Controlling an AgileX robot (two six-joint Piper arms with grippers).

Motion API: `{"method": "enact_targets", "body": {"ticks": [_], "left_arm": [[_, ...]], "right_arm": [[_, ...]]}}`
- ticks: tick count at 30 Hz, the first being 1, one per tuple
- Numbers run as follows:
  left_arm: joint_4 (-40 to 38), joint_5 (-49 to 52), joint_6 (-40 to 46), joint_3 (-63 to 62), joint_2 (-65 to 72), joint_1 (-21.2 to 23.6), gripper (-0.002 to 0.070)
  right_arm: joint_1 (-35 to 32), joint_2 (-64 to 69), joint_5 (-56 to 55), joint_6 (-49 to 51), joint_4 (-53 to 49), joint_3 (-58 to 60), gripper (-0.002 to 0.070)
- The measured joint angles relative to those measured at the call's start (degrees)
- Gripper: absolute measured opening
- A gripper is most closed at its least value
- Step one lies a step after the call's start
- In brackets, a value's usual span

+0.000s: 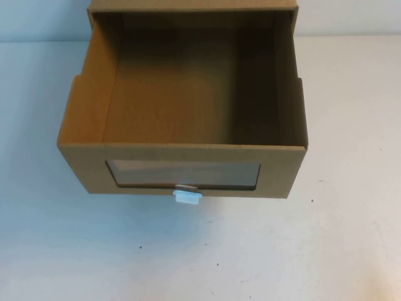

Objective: Open the shoe box
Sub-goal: 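Pull the top drawer of the cardboard box fully open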

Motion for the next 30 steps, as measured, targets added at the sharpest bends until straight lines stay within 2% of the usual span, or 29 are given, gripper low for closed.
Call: {"method": "enact_targets", "body": {"ticks": [7, 30], "left_arm": [[10.1, 5.0, -9.7, 0.0, 0.0, 0.0, -0.0004], [11.5, 5.9, -10.7, 0.0, 0.0, 0.1, -0.0004]], "right_arm": [[0.0, 0.0, 0.0, 0.0, 0.0, 0.0, -0.0013], [0.0, 0.0, 0.0, 0.0, 0.1, 0.0, -0.0013]]}}
